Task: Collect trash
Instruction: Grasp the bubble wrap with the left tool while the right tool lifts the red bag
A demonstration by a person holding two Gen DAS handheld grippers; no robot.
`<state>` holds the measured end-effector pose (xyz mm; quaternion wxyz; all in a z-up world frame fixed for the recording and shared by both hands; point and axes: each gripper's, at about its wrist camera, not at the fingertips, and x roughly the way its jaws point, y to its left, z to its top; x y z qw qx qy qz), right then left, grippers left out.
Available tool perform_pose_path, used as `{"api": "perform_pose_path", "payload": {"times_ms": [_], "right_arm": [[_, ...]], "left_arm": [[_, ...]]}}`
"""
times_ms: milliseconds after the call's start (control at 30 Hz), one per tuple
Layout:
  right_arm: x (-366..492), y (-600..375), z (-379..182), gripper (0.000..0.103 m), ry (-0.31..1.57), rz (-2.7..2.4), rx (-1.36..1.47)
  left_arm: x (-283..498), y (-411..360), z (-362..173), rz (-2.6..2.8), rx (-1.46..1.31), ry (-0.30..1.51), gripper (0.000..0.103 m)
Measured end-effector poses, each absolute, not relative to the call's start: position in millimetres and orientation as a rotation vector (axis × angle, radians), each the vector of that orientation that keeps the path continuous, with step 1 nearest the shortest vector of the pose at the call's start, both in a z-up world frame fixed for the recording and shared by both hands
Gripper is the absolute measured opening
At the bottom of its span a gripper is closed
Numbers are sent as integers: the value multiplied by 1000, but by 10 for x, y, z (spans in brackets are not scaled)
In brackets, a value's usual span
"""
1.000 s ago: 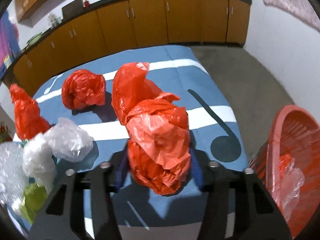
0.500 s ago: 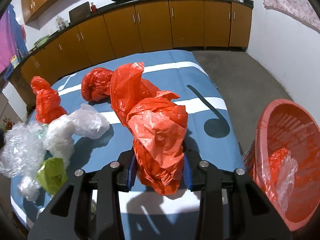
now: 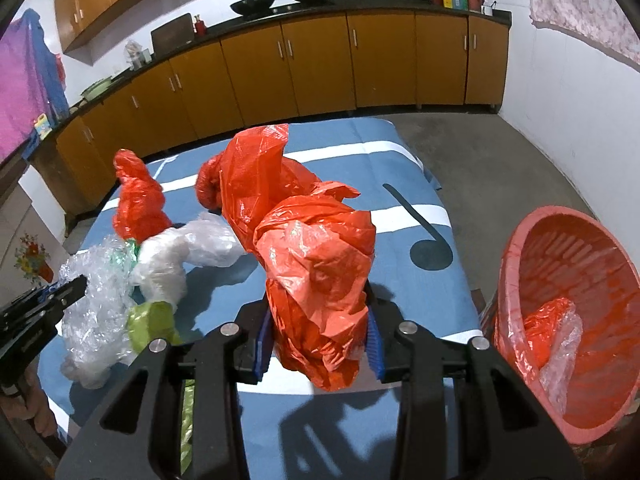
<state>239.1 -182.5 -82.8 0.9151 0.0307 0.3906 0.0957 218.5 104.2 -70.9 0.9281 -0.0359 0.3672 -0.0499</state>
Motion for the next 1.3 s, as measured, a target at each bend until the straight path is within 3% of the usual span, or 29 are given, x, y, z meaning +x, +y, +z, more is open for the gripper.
{"api": "perform_pose_path", "payload": {"times_ms": [633,1300], "right_arm": [[1943,-1745,-414,38,704,273,80],[1545,-2226,-223,38,615,144,73]], "left_arm": [[1754,1277,-197,-62,-98,638,15],[1950,673,65,-155,-86,589,15]]}}
